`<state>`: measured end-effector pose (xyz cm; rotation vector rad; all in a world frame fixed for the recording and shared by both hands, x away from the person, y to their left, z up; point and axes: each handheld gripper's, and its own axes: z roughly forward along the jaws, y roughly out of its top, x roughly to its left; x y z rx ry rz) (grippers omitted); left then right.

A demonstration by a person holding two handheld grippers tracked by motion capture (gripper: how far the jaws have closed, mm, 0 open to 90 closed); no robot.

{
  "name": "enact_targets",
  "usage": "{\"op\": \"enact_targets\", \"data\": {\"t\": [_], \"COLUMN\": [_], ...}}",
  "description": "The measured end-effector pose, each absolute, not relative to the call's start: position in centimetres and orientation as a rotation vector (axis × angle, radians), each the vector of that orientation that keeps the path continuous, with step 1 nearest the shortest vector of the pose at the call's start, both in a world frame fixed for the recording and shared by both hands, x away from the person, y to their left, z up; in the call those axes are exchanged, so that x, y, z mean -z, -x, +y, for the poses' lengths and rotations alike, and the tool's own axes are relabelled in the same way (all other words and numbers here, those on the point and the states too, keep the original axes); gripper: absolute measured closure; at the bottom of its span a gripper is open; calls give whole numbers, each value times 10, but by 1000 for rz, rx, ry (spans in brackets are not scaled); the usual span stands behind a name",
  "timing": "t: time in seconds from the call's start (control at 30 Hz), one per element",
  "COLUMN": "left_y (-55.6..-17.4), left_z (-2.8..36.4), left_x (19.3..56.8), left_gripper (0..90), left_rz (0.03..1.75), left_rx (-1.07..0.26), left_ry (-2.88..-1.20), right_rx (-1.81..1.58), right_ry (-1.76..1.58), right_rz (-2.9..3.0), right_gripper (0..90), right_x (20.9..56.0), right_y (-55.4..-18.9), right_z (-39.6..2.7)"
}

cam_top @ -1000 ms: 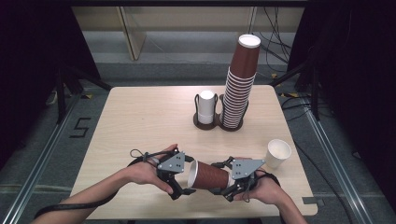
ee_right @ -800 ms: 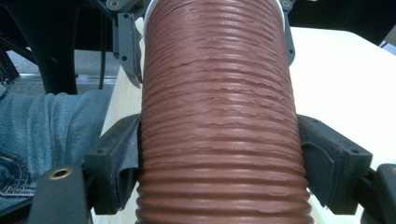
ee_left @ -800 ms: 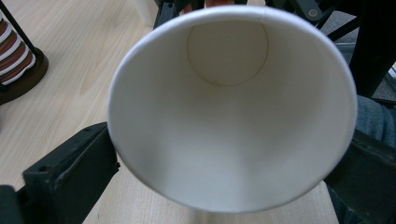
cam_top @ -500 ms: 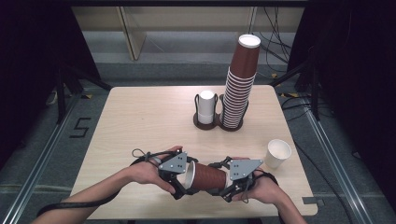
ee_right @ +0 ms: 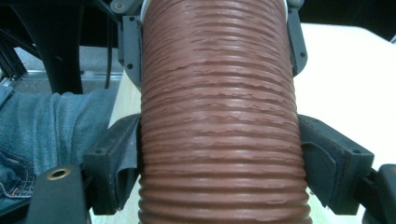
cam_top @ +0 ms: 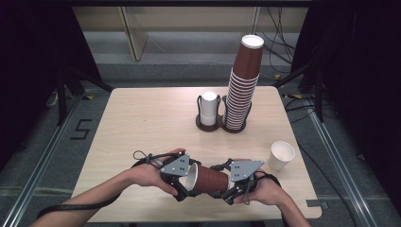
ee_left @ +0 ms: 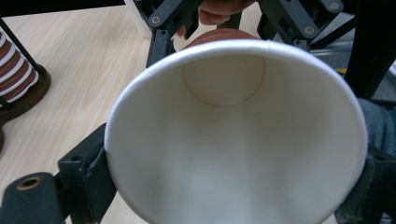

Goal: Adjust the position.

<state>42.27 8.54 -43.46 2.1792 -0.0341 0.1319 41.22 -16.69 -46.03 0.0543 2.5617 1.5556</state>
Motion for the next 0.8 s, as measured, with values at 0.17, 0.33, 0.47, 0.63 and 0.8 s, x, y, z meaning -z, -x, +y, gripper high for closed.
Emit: {"op": "enact_targets", "data": {"t": [0.17,0.33,0.47,0.63,0.8], "left_y": [-422,-426,-429,-432,-433], "left_z": [85,86,87,87,82], "left_x": [428,421,418,414,409], "left_gripper": [105,105,104,101,100], "left_rz": [-58,-101,-117,-123,-158], "left_rx": [-197,-281,-324,-365,-393], "left_ry": [-2218,-2325,-2409,-2490,-2592], "right_rx": [-1471,-1409,-1336,-1248,-1190], "right_ry": [-114,-155,-209,-244,-256], "right_rz": [2588,2612,2640,2630,2622], "right_gripper": [140,68,59,58,63], "right_x": [461,463,463,460,455], "right_y": [-412,-413,-413,-416,-417], "right_z": [-164,-164,-169,-174,-168]}}
